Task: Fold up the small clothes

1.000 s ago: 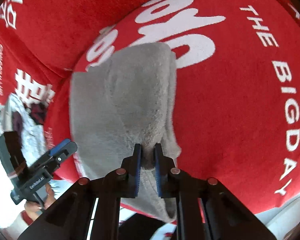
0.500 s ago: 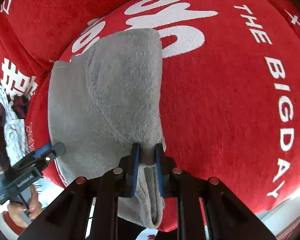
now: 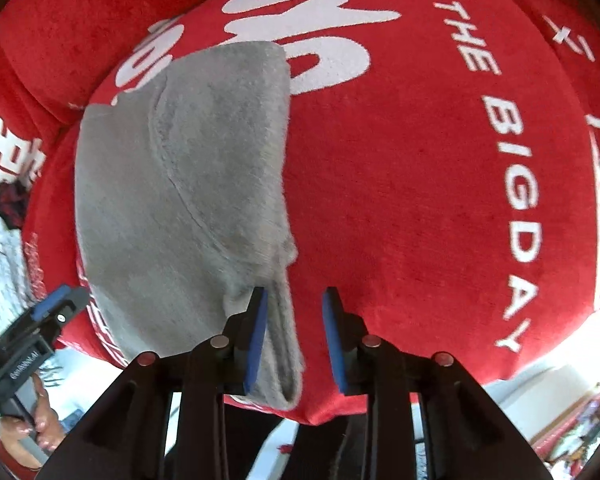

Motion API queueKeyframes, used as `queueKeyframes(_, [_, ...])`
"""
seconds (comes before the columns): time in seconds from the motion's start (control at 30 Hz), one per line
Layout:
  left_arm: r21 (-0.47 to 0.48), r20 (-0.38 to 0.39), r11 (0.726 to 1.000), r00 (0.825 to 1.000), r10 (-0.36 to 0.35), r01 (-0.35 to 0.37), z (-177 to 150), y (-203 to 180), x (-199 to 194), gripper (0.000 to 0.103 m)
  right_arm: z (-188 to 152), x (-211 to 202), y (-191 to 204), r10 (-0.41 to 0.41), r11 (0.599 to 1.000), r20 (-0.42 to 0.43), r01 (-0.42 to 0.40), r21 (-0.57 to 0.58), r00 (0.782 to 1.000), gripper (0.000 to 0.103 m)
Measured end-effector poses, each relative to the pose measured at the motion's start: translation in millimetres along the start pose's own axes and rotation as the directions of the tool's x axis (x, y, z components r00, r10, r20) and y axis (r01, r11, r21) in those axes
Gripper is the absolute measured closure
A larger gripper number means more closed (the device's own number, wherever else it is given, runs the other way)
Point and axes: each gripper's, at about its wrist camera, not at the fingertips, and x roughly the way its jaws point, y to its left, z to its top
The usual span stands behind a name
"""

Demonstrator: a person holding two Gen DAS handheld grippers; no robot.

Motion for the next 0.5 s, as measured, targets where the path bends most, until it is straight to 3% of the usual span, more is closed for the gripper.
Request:
queueKeyframes(0.07, [-0.001, 0.001, 1.0, 1.0, -0.002, 0.002, 0, 0, -3, 0.037, -3, -4, 0, -0.001, 1.0, -0.008, 0.001, 0.011, 1.0, 0.061])
queueKeyframes(0.23, [-0.003, -0.018, 1.0, 1.0, 0.006, -0.006, -1, 0, -5, 0.037, -9, -15, 5, -0.021, 1.0, -0.005, 0.021, 0.004, 1.0, 0.058])
queueKeyframes(0.37, [-0.004, -0.04, 1.0, 0.999, 0.003, -0.003, -6, 0, -12, 0.037, -12, -22, 19, -0.033, 0.999, -0.003, 0.033, -0.011, 0.999, 0.046])
queueKeyframes(0.5, [-0.003, -0.02, 1.0, 1.0, 0.003, -0.003, -11, -2, -31, 0.037, -20, -37, 32, -0.044, 0.998, 0.002, 0.044, -0.035, 0.999, 0.045])
